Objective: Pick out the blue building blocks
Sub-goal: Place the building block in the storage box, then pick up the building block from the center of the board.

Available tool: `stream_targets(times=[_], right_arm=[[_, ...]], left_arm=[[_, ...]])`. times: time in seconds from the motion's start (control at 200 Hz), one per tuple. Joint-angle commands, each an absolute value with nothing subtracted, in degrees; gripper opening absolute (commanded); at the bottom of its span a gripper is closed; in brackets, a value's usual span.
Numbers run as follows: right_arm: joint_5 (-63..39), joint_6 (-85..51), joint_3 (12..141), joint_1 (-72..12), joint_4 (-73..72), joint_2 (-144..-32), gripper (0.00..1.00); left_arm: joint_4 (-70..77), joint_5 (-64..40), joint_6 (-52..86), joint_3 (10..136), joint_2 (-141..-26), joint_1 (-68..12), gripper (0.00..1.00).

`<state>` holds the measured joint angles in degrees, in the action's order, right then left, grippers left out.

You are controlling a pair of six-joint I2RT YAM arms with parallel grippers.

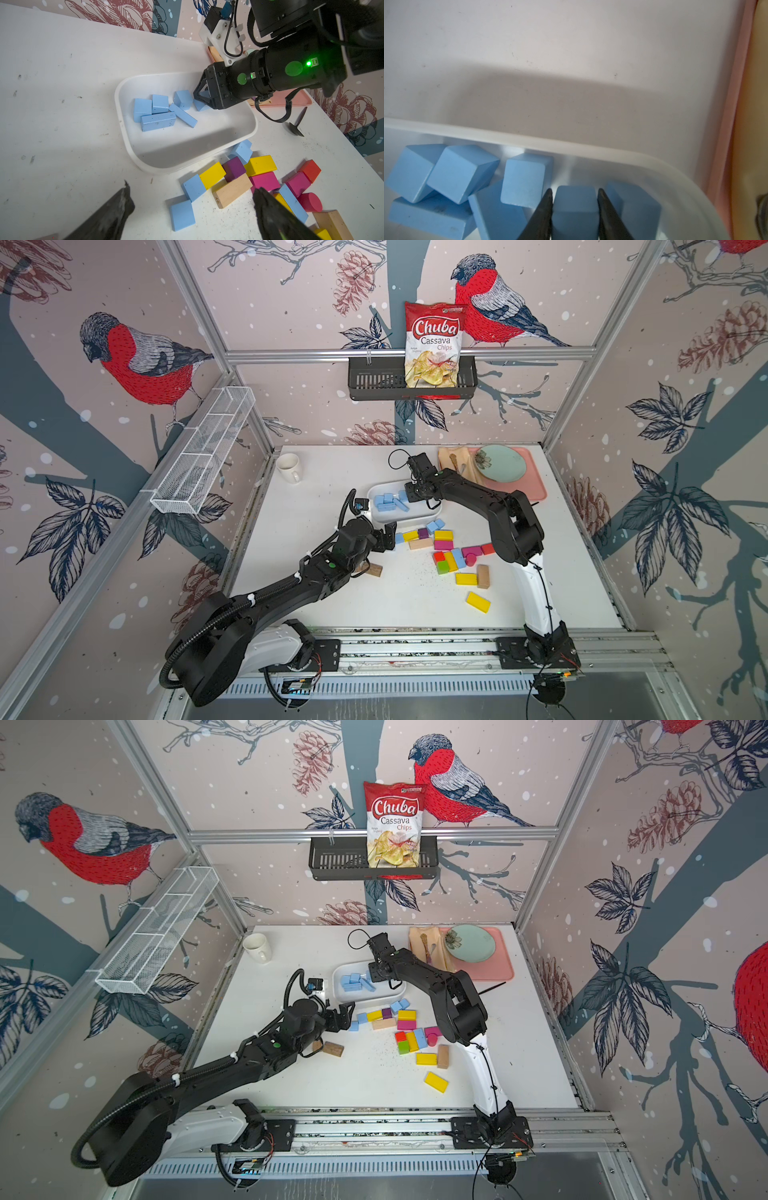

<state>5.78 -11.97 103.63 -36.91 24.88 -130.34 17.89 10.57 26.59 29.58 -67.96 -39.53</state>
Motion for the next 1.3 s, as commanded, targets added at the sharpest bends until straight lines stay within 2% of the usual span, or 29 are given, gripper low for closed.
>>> stream_targets(times=[0.0, 0.16, 0.35, 0.605, 0.996, 1.291], right_arm=[[6.0, -12.7, 104.8, -36.6, 25.2, -131.2, 0.39], [5.7, -13.0, 105.7, -36.4, 25.5, -131.7, 0.48], [5.2, -13.4, 106.3, -36.4, 25.9, -131.0, 0.53], [4.0, -14.0, 102.9, -36.7, 24.4, -124.2, 0.64], [6.7, -14.9, 87.6, -37.6, 22.1, -108.0, 0.83], [8.7, -16.4, 73.9, -38.5, 21.2, -97.5, 0.92]], left_arm=[[19.9, 11.0, 26.4, 29.5, -68.0, -39.6, 0.95], [19.9, 11.2, 26.5, 29.4, -68.0, -39.6, 0.95], [20.1, 11.0, 26.6, 29.4, -68.1, -39.6, 0.94], [20.2, 10.6, 26.7, 29.4, -68.2, -39.6, 0.95], [20.6, 9.9, 26.8, 29.4, -68.4, -39.6, 0.95], [21.4, 9.0, 26.9, 29.4, -68.9, -39.6, 0.95]])
